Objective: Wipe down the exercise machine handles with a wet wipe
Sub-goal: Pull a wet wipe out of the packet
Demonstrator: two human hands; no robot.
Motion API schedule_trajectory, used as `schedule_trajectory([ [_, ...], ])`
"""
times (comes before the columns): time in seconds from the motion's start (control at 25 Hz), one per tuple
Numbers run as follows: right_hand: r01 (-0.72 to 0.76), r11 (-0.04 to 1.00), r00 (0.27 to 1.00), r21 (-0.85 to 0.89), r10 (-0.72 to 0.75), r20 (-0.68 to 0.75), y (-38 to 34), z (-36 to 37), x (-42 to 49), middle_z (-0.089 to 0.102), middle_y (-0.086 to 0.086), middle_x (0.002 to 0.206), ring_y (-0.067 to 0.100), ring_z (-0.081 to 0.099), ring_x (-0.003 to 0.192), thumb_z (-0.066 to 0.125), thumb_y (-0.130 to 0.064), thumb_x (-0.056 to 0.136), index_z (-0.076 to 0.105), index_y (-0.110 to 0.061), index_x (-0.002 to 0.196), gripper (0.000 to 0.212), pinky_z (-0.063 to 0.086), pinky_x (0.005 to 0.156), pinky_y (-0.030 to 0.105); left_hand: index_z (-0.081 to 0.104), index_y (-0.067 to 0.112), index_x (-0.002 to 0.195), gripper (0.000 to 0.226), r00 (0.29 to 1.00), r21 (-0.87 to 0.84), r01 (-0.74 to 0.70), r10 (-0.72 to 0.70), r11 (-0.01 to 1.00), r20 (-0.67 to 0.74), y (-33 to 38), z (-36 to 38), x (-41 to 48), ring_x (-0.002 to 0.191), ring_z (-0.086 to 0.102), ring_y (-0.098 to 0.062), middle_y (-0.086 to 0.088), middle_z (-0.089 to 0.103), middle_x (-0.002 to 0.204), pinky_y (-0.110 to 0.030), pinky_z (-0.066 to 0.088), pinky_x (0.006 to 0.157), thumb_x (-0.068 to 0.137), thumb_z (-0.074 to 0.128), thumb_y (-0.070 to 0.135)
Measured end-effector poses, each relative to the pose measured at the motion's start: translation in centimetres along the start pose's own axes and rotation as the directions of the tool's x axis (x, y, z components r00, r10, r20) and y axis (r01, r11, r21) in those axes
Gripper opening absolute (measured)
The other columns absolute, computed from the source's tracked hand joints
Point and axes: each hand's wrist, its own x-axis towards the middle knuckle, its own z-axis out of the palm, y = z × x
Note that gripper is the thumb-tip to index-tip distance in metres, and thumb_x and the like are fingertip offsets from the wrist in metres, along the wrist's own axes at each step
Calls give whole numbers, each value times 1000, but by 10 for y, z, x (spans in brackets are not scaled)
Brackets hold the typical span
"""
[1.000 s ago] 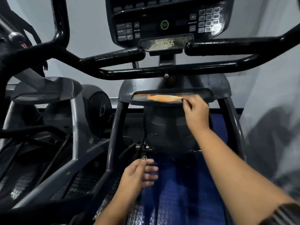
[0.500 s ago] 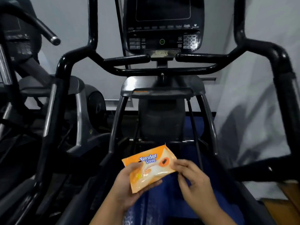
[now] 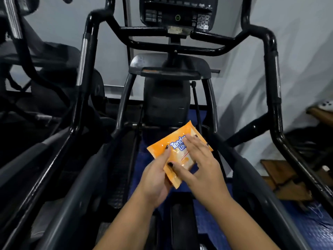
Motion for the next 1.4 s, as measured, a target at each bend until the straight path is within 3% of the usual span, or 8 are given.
schedule_trajectory([
  [0.16, 59, 998, 990, 36, -54, -127, -3, -6, -29, 39, -31, 142, -3, 31, 141, 69, -45, 85, 55, -25, 137, 58, 32, 117, 41, 53, 6, 135, 50, 997, 1, -15, 15, 1000, 77, -16, 17, -36, 125, 59, -25, -13, 63, 132, -39, 47, 106, 102, 30, 37],
  [0.36, 381, 919, 868, -100, -393, -303, 1, -13, -45, 63, -5, 125, 10, 53, 127, 60, -32, 93, 71, -9, 117, 35, 45, 106, 46, 48, 7, 139, 55, 992, 8, -28, 27, 1000, 121, -27, 35, -60, 131, 53, -22, -10, 58, 139, -36, 40, 110, 99, 30, 41],
  [0.6, 237, 961, 971, 143, -229, -70, 8, -37, -57, 55, -12, 138, 6, 40, 138, 66, -42, 88, 63, -19, 129, 46, 32, 116, 27, 45, 8, 142, 55, 986, 10, -59, 57, 998, 154, -33, 50, -72, 132, 52, -22, -10, 57, 140, -37, 39, 111, 105, 21, 41],
  [0.96, 465, 880, 826, -101, -472, -308, 1, -30, -53, 69, 9, 116, 15, 60, 116, 56, -16, 95, 71, 0, 112, 27, 41, 109, 24, 49, 6, 137, 56, 986, -8, -81, 82, 997, 143, -37, 55, -73, 131, 53, -21, -10, 59, 138, -33, 41, 110, 102, 25, 42],
  [1.08, 386, 922, 857, -26, -369, -359, 3, -42, -45, 71, 5, 100, 13, 65, 97, 58, -11, 96, 74, -2, 97, 19, 50, 90, 22, 51, 8, 136, 55, 989, 28, -94, 90, 995, 115, -39, 53, -72, 129, 55, -23, -10, 61, 135, -36, 44, 108, 100, 27, 43],
  [1.2, 150, 983, 890, 107, -87, -448, 9, -70, -23, 66, -4, 90, 3, 60, 85, 56, -10, 96, 71, -14, 89, 17, 48, 79, 20, 56, 7, 132, 54, 991, 3, -94, 93, 996, 92, -33, 47, -73, 119, 63, -30, -13, 66, 128, -43, 50, 101, 93, 39, 42],
  [1.32, 22, 958, 941, 286, 77, -329, 8, -76, -14, 70, -10, 90, 0, 63, 85, 52, -15, 100, 69, -25, 92, 21, 47, 73, 14, 62, 5, 127, 50, 986, 26, -144, 141, 989, 91, -27, 39, -73, 119, 60, -41, -18, 64, 128, -58, 42, 105, 89, 58, 37],
  [1.4, 6, 915, 963, 403, 103, -248, 3, -77, -13, 72, -9, 85, 4, 65, 81, 51, -17, 101, 69, -26, 91, 23, 50, 71, 16, 60, 3, 130, 75, 976, -6, -181, 180, 983, 121, -20, 30, -69, 125, 55, -41, -22, 60, 133, -57, 38, 108, 74, 76, 49],
])
